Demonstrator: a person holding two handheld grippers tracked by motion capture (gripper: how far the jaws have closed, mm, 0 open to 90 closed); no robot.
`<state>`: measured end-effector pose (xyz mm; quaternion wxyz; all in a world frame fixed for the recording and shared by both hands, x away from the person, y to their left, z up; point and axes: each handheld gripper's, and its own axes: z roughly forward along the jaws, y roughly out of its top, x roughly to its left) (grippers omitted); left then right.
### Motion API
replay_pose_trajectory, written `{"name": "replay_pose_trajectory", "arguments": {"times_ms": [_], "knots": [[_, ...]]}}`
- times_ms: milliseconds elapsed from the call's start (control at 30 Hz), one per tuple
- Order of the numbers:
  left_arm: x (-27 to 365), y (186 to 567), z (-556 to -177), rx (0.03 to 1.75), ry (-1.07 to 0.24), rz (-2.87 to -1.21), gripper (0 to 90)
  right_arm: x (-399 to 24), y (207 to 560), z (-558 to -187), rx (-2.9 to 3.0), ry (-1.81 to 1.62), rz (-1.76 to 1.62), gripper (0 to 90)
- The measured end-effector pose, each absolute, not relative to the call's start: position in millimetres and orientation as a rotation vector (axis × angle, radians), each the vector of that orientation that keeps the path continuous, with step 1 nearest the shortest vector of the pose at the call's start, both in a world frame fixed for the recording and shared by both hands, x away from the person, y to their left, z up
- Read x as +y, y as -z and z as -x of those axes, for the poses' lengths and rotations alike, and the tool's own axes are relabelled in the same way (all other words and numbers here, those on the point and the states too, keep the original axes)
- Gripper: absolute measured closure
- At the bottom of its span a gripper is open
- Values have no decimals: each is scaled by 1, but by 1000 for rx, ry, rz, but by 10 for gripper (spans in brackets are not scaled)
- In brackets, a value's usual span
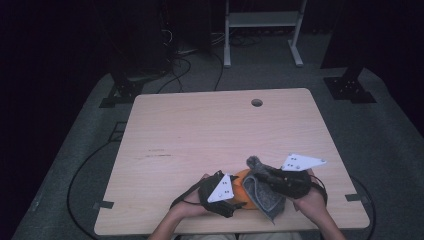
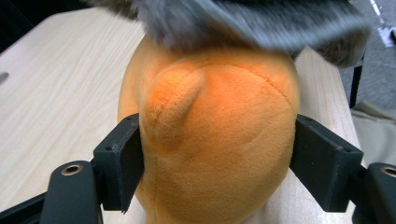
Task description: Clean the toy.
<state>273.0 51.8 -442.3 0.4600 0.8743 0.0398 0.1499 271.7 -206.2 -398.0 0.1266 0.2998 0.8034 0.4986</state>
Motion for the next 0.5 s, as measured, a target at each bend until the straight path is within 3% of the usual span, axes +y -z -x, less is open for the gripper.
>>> {"name": "replay_pose_trajectory", "arguments": {"times_ms": [500], "knots": [[68,450,-286,200,-267,-2146,200,-251,426,-294,2291,-1450,-1124,750]]}}
